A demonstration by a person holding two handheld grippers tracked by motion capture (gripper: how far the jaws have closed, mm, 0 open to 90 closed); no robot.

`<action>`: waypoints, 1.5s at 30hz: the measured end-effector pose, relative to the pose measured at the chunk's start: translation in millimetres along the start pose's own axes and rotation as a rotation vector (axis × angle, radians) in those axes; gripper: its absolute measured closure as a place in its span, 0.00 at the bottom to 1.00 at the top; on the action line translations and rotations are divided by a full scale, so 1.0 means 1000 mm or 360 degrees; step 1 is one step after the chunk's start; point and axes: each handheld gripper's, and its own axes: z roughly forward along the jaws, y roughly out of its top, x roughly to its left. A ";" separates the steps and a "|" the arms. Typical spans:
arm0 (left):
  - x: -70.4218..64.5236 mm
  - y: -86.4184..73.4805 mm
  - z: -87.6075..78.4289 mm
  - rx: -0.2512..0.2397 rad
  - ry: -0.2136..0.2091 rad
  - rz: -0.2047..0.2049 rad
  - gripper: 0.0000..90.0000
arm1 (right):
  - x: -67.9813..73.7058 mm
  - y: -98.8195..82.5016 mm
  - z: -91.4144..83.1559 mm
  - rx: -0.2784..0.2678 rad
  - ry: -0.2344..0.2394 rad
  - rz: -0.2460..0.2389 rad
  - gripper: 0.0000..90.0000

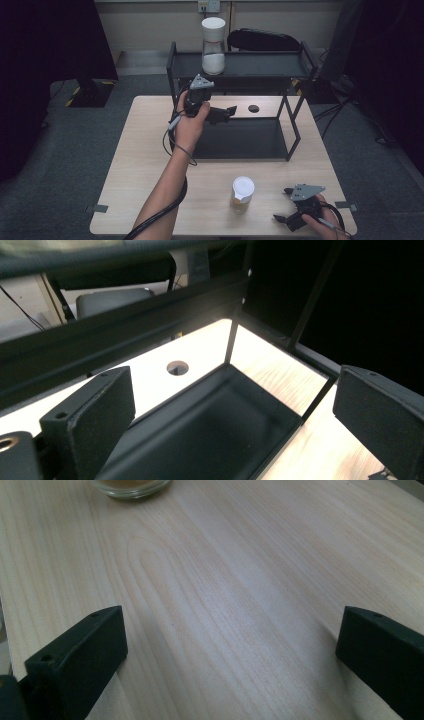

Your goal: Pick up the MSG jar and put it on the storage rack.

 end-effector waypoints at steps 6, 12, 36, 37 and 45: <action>0.001 -0.009 0.005 0.0025 -0.0001 0.0000 0.03 | 0.000 0.000 0.000 0.0000 0.0000 0.0000 0.00; 0.003 -0.021 0.011 0.0051 -0.0020 -0.0022 0.03 | 0.000 0.000 0.000 0.0000 0.0000 0.0000 0.00; 0.010 -0.072 0.036 0.0192 -0.0043 -0.0014 0.04 | 0.000 0.000 0.000 0.0002 0.0000 0.0000 0.00; 0.010 -0.074 0.036 0.0202 -0.0044 -0.0012 0.04 | 0.000 0.000 0.000 0.0002 0.0000 -0.0001 0.00; 0.012 -0.092 0.043 0.0233 -0.0059 -0.0040 0.03 | 0.000 0.000 0.000 0.0002 0.0000 0.0000 0.00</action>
